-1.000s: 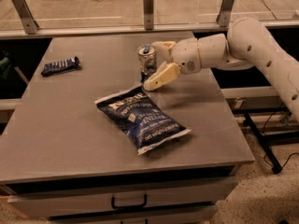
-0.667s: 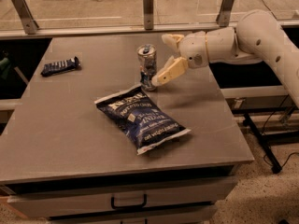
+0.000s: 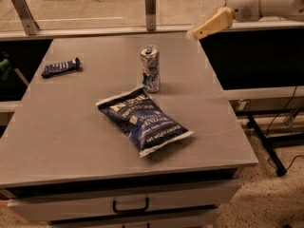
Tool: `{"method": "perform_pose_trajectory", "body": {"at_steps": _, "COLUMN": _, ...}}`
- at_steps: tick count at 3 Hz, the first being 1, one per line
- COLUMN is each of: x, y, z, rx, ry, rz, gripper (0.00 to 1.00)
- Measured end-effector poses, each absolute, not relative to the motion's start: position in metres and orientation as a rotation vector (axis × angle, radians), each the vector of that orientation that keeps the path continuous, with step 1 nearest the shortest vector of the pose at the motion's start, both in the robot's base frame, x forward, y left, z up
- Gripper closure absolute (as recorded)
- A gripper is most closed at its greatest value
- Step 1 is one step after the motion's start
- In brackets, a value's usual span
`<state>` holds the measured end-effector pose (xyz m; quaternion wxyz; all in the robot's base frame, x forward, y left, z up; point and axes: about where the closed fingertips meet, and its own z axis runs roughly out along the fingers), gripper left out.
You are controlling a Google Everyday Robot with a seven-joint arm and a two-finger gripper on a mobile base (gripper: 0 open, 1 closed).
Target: Move redbull can near blue chip bag
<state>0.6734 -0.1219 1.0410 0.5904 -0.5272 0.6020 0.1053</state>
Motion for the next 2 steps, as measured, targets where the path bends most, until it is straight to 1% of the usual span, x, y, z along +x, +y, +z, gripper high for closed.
{"method": "perform_pose_trajectory", "body": {"at_steps": 1, "x": 0.646, "y": -0.148, "z": 1.141, "rx": -1.189, "ry": 1.306, "rz": -0.061, "gripper": 0.00}}
{"method": "perform_pose_trajectory", "body": {"at_steps": 2, "x": 0.636, "y": -0.141, "z": 1.160, "rx": -1.192, "ry": 1.281, "rz": -0.091, "gripper": 0.00}}
